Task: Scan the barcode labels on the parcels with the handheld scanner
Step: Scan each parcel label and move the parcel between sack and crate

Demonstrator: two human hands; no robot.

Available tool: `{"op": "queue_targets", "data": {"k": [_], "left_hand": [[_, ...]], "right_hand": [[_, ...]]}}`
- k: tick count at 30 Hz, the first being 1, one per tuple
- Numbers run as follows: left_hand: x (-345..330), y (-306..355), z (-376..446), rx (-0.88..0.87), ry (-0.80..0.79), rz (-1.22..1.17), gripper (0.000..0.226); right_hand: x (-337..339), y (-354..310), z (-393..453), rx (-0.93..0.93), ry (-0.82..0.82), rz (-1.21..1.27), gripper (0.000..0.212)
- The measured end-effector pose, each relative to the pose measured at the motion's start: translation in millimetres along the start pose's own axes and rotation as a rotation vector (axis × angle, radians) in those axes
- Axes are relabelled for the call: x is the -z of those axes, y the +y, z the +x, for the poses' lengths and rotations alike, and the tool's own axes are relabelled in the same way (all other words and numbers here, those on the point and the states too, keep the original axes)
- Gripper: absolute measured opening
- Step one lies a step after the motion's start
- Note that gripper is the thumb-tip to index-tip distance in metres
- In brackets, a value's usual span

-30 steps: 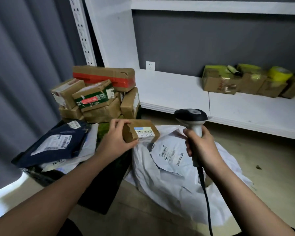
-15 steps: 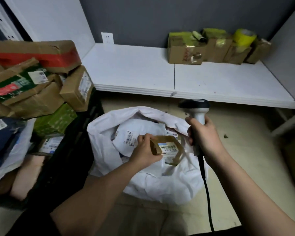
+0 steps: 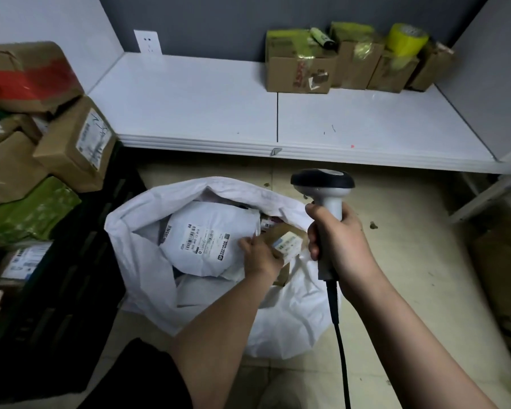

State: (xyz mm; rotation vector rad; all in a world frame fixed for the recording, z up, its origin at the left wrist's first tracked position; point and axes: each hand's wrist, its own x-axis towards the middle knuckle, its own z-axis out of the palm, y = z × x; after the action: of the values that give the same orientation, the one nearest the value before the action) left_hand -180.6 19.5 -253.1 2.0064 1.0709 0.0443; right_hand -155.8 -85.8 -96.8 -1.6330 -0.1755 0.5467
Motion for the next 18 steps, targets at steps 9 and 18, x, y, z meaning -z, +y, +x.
{"op": "queue_targets", "data": {"k": [9,18], "left_hand": [[66,-45,-21,0.02,-0.072,-0.326,0.034],[259,-126,-126,0.003,0.198,-0.531,0.01]], "right_hand": [[-26,-4,-17,0.006,-0.06,-0.019,0.017],[-96,-4,-98,0.09,-0.205,-0.06,0.011]]}}
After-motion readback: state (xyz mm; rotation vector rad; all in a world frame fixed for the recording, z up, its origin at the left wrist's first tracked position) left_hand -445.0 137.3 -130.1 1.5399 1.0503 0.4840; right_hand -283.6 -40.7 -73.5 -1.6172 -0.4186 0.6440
